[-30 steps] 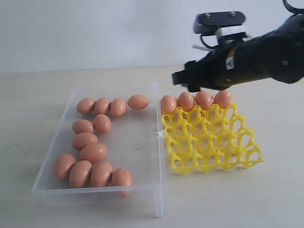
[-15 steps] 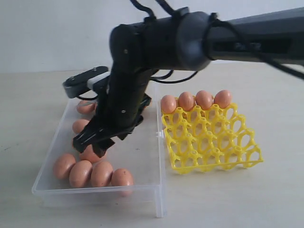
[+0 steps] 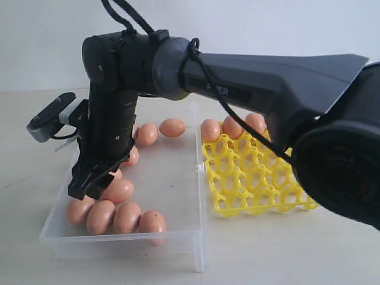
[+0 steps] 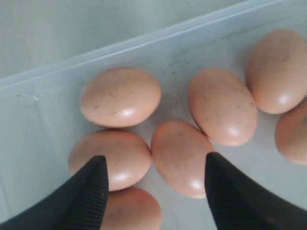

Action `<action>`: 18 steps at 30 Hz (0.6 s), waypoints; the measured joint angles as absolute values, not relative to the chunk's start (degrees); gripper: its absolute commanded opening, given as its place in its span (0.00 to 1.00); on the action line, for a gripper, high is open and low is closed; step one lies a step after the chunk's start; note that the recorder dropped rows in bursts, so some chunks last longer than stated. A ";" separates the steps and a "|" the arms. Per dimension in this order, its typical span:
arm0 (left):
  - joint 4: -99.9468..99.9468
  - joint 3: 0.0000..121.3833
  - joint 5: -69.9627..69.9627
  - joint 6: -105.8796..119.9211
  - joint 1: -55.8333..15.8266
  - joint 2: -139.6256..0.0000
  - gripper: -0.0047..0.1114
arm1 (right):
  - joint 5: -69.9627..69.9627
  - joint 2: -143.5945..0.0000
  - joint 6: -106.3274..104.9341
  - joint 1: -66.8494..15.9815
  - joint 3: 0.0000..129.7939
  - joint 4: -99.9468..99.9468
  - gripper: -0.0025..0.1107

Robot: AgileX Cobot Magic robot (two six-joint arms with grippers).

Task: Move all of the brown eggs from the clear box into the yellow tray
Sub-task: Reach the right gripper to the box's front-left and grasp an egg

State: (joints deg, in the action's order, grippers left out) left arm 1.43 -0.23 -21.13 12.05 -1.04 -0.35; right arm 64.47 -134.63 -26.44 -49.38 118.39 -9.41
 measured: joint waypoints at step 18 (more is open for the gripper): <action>1.43 -0.23 -21.13 12.05 -1.04 -0.35 0.04 | 60.92 -140.09 -26.44 -49.38 120.02 -3.80 0.51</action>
State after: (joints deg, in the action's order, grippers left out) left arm 1.43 -0.23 -21.13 12.05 -1.04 -0.35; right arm 60.92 -140.09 -26.44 -49.38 120.02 -3.80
